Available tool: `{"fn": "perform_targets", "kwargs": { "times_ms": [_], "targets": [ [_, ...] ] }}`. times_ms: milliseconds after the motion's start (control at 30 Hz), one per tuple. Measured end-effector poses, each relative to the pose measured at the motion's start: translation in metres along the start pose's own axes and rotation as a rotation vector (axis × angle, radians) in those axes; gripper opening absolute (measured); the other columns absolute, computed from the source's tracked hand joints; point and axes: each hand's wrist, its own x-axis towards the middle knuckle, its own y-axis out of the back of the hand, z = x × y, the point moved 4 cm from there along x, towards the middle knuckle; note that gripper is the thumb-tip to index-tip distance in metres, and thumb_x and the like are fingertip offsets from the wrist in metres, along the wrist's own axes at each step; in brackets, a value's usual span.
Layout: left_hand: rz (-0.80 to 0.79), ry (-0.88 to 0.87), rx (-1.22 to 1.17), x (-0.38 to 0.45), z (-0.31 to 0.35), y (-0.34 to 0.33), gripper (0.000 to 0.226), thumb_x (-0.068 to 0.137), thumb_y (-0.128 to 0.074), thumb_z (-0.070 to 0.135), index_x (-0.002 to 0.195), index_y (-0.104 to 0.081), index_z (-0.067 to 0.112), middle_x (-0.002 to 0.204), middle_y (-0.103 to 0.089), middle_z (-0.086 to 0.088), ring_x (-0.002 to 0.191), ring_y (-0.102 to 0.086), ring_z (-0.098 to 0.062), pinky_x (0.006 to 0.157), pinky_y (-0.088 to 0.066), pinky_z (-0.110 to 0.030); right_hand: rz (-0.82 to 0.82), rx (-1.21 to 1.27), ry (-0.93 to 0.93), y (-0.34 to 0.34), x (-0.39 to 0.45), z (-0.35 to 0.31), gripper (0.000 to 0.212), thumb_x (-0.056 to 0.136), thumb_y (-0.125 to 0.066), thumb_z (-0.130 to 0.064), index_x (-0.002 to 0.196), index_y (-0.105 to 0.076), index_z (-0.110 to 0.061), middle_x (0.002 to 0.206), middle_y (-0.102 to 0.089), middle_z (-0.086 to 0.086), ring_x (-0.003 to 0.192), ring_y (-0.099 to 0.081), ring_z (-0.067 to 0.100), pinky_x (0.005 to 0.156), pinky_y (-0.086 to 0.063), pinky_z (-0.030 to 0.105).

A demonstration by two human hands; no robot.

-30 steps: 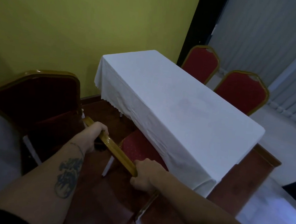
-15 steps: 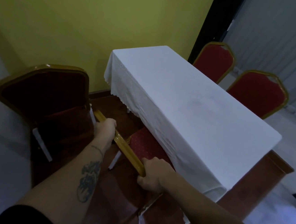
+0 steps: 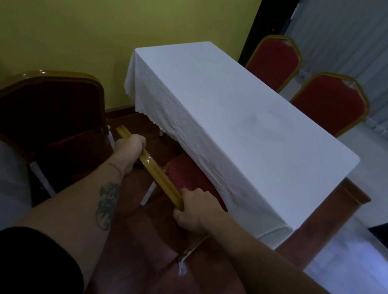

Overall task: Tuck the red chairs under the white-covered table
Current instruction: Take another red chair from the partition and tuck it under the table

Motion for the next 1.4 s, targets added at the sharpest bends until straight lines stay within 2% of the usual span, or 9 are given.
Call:
{"fn": "perform_targets", "kwargs": {
  "times_ms": [200, 433, 767, 933, 1000, 1067, 1167, 1233, 1400],
  "targets": [
    [-0.044, 0.009, 0.039, 0.001, -0.013, 0.015, 0.023, 0.063, -0.056, 0.016, 0.085, -0.054, 0.01, 0.083, -0.06, -0.011, 0.08, -0.065, -0.032, 0.089, -0.057, -0.053, -0.02, -0.057, 0.044, -0.001, -0.012, -0.018, 0.042, 0.093, -0.058, -0.042, 0.122, -0.056, -0.012, 0.121, -0.059, 0.016, 0.106, -0.06, 0.036, 0.078, -0.043, 0.037],
    [0.0, 0.014, 0.027, -0.004, -0.014, 0.027, 0.026, 0.067, -0.058, 0.014, 0.092, -0.058, 0.008, 0.089, -0.062, -0.012, 0.083, -0.065, -0.03, 0.089, -0.057, -0.048, -0.051, -0.112, 0.065, -0.004, -0.012, -0.029, 0.041, 0.093, -0.058, -0.041, 0.12, -0.055, -0.011, 0.119, -0.059, 0.015, 0.102, -0.06, 0.034, 0.075, -0.042, 0.036],
    [0.084, -0.039, -0.005, 0.004, -0.004, 0.007, 0.011, 0.074, -0.056, 0.019, 0.082, -0.053, 0.013, 0.082, -0.058, -0.007, 0.073, -0.058, -0.024, 0.068, -0.047, -0.036, -0.042, -0.086, 0.041, 0.0, 0.007, -0.01, 0.037, 0.086, -0.06, -0.049, 0.109, -0.052, -0.021, 0.095, -0.053, 0.002, 0.08, -0.052, 0.024, 0.07, -0.042, 0.034],
    [0.154, -0.008, 0.036, 0.012, 0.002, -0.006, 0.038, 0.078, -0.059, 0.029, 0.109, -0.062, 0.008, 0.099, -0.068, -0.009, 0.08, -0.063, -0.023, 0.069, -0.049, -0.036, -0.188, -0.047, -0.035, 0.02, 0.018, 0.003, 0.053, 0.082, -0.068, -0.058, 0.117, -0.057, -0.02, 0.111, -0.061, 0.005, 0.094, -0.062, 0.026, 0.078, -0.052, 0.038],
    [0.174, 0.021, 0.096, 0.014, 0.005, -0.006, 0.065, 0.079, -0.061, 0.028, 0.139, -0.044, 0.01, 0.11, -0.064, -0.01, 0.091, -0.065, -0.027, 0.08, -0.054, -0.041, -0.205, -0.021, -0.036, 0.029, 0.022, 0.002, 0.068, 0.081, -0.069, -0.063, 0.13, -0.054, -0.019, 0.118, -0.06, 0.006, 0.101, -0.062, 0.026, 0.087, -0.054, 0.042],
    [0.166, 0.018, 0.173, 0.012, 0.009, -0.003, 0.081, 0.08, -0.061, 0.029, 0.151, -0.024, 0.02, 0.117, -0.059, -0.011, 0.098, -0.065, -0.031, 0.086, -0.055, -0.045, -0.222, -0.001, 0.002, 0.037, 0.029, 0.0, 0.082, 0.078, -0.072, -0.064, 0.141, -0.047, -0.017, 0.129, -0.058, 0.006, 0.109, -0.06, 0.027, 0.092, -0.054, 0.043],
    [0.105, 0.019, 0.322, 0.027, 0.011, 0.007, 0.083, 0.069, -0.058, 0.046, 0.142, -0.041, 0.011, 0.116, -0.066, -0.013, 0.099, -0.067, -0.034, 0.088, -0.056, -0.048, -0.261, 0.098, 0.092, 0.055, 0.052, -0.006, 0.083, 0.078, -0.076, -0.059, 0.144, -0.045, -0.017, 0.132, -0.056, 0.003, 0.112, -0.058, 0.025, 0.089, -0.05, 0.037],
    [0.079, 0.014, 0.374, 0.04, 0.016, 0.02, 0.071, 0.066, -0.055, 0.053, 0.121, -0.062, 0.009, 0.112, -0.069, -0.014, 0.097, -0.068, -0.034, 0.087, -0.056, -0.048, -0.225, 0.172, 0.156, 0.073, 0.072, -0.012, 0.067, 0.081, -0.074, -0.057, 0.134, -0.053, -0.022, 0.116, -0.059, -0.003, 0.105, -0.06, 0.021, 0.081, -0.048, 0.034],
    [0.168, -0.034, 0.313, 0.052, 0.056, 0.063, 0.034, 0.081, -0.058, 0.038, 0.101, -0.07, 0.013, 0.11, -0.067, -0.007, 0.101, -0.063, -0.028, 0.08, -0.054, -0.043, -0.081, 0.289, 0.266, 0.114, 0.125, -0.029, 0.04, 0.082, -0.073, -0.05, 0.113, -0.058, -0.029, 0.102, -0.064, -0.003, 0.089, -0.068, 0.019, 0.07, -0.054, 0.032]
  ]
}}
